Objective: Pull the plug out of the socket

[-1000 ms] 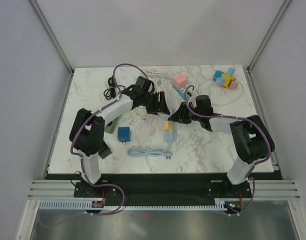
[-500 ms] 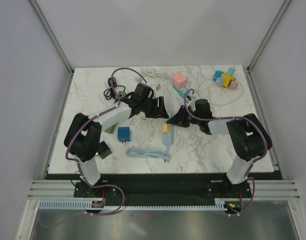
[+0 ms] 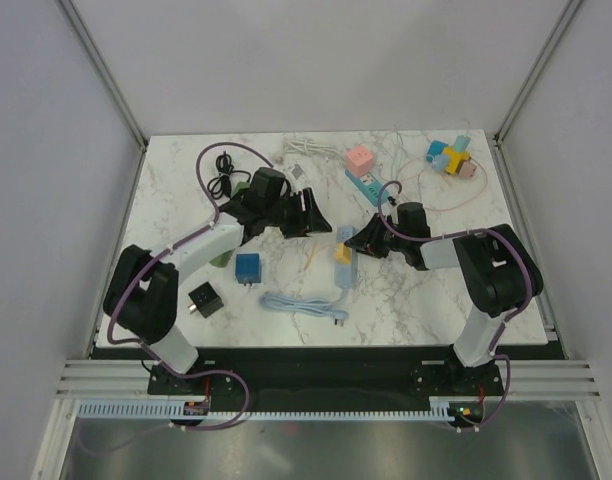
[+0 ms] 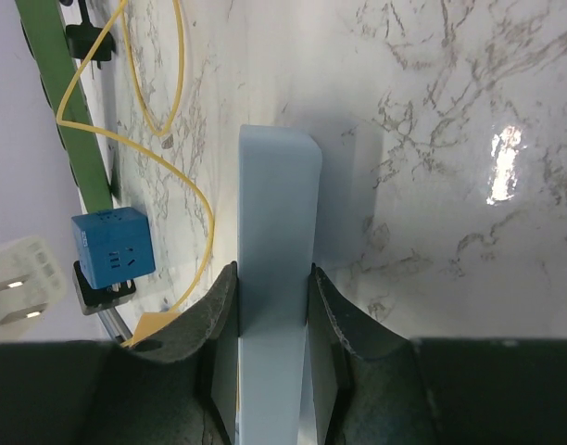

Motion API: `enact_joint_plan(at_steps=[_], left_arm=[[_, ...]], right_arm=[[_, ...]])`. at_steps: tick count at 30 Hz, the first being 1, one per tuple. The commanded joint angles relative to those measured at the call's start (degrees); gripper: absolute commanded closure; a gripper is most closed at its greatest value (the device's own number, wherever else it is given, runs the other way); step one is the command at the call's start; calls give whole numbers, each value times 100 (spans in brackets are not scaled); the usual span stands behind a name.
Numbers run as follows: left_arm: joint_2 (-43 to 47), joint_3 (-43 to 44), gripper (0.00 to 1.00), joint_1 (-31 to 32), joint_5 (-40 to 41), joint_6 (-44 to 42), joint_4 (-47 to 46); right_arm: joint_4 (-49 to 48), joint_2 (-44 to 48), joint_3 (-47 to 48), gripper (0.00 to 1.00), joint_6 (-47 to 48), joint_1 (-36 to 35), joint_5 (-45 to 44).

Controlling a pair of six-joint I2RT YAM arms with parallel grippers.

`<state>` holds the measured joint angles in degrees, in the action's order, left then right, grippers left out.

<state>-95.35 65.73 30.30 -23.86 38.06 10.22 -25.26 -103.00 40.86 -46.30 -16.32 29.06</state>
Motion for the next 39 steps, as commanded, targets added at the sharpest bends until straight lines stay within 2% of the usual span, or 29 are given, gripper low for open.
enact_joint_plan(at_steps=[1,11,18,24,29,34,36,38,39], left_arm=[[543,124,98,19,469,-352,314],[2501,-1352,98,-7,1260,-230,1060],[3416,-2020,98,-7,1602,60,1851],[3813,-2301,93,-42,2605,964,3134],[3814,-2670,89,-112,2807,1448,3267],[3620,-2733,86,-306,2983,1546,3311],[3603,-2741,73,-376,3167,1590,3311],[3585,-2750,53,-446,3273,1590,3320],[3585,-2750,47,-464,3299,1599,3329]], right_arm=[[240,-27,9,100,675,32,-551],[521,289,-61,100,965,32,-594],[557,474,-122,100,1027,32,-516],[443,360,-140,100,948,32,-410],[337,281,-157,100,887,23,-313],[346,324,-166,100,913,23,-296],[355,342,-166,100,921,15,-304],[372,342,-158,100,939,14,-313],[372,333,-149,100,948,6,-304]])
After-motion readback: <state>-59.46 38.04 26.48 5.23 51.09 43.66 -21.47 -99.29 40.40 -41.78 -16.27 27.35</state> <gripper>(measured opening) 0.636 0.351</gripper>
